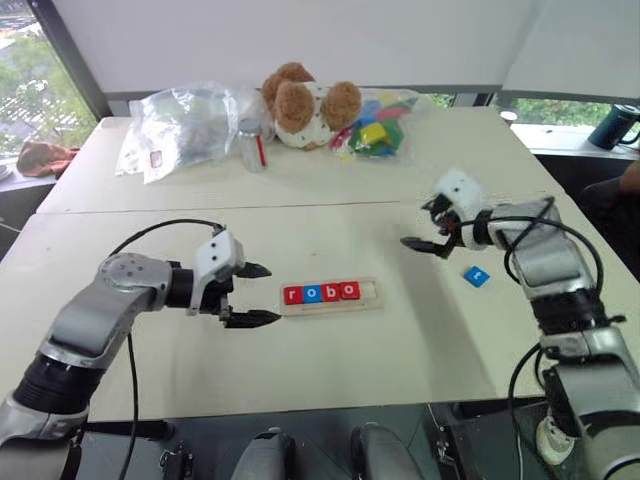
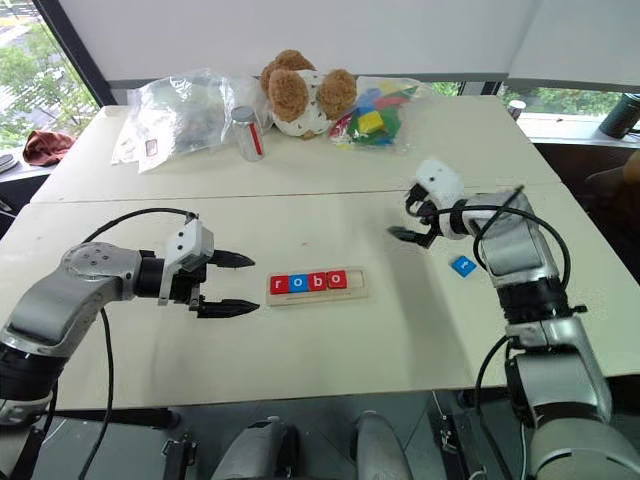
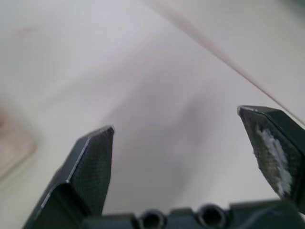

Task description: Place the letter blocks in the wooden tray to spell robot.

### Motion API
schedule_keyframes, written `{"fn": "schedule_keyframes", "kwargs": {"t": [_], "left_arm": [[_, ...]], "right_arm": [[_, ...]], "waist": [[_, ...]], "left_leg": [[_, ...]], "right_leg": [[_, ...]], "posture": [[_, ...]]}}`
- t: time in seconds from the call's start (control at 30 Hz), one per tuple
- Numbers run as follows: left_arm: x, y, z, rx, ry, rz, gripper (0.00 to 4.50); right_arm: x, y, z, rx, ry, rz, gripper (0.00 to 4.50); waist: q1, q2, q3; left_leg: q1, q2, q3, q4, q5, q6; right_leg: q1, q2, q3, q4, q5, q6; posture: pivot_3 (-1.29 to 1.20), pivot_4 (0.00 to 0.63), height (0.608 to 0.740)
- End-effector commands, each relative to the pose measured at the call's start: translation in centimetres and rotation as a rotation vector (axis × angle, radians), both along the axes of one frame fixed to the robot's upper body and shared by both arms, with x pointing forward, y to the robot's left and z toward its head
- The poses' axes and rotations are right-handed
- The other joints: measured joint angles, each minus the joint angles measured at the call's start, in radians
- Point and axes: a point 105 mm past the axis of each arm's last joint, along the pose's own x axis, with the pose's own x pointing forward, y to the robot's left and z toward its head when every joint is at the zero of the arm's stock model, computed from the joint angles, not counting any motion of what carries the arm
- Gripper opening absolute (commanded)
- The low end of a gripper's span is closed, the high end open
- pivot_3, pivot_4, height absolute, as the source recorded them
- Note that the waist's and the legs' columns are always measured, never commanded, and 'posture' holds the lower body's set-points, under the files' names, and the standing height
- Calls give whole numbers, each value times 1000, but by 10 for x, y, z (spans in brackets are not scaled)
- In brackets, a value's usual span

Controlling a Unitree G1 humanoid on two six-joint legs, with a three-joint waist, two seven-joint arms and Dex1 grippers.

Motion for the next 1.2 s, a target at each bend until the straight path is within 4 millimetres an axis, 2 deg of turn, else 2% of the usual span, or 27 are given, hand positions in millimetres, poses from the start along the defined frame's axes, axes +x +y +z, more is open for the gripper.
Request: {"fn": "schedule_keyframes", "kwargs": {"t": [0.03,0.13,0.23,0.37,0.6,0.7,0.8,1.0,1.1,1.2], "left_arm": [[2,-8,13,-30,-40,-23,4500],[8,-12,10,-32,-33,-37,4500],[10,-16,6,-24,-29,-60,4500],[14,-18,5,-25,-29,-71,4500],[14,-16,0,-26,-28,-55,4500],[13,-13,-2,-17,-29,-39,4500],[14,-11,-1,-20,-34,-20,4500],[12,-9,-4,-17,-36,-6,4500],[12,-8,-4,-16,-36,0,4500],[12,-7,-4,-13,-36,3,4500]], "right_arm": [[-25,-28,22,126,-154,-462,4458],[-56,-35,4,192,-148,-691,4458],[-80,-34,-18,230,-96,-809,4458],[-93,-27,-38,295,-30,-894,4458],[-85,-12,-70,393,97,-919,4458],[-80,-22,-84,385,121,-955,4458],[-75,-30,-88,366,109,-975,4458],[-63,-30,-98,388,119,-981,4458],[-63,-30,-101,402,128,-1008,3656],[-64,-30,-103,391,129,-1015,2207]], "waist": [[4,0,0],[11,0,-1],[8,0,-1],[-1,0,-1],[-3,0,-1],[-2,0,-1],[-2,0,-1],[-3,-1,-1],[-3,-1,-2],[2,-1,-2]], "left_leg": [[-1,0,0,0,1,-1],[-1,0,-1,1,2,-3],[0,-2,-1,2,2,-3],[0,-3,0,2,2,-2],[2,-2,-1,1,2,-2],[2,-2,-1,1,2,-2],[3,-2,-1,1,2,-2],[18,-2,-1,0,-2,5],[18,-1,-1,0,-2,5],[18,-1,-1,0,-2,5]], "right_leg": [[-2,0,0,5,0,0],[-4,1,0,9,0,0],[-2,0,0,9,0,0],[-2,2,0,9,0,0],[-1,4,0,9,0,0],[-1,4,0,9,0,0],[0,3,0,9,0,0],[16,2,0,5,0,0],[16,2,0,5,0,0],[16,2,0,5,0,0]], "posture": [[0,150,740],[0,150,740],[0,150,740],[0,150,740],[0,150,740],[0,150,740],[0,150,740],[0,150,740],[0,150,740],[0,150,740]]}}
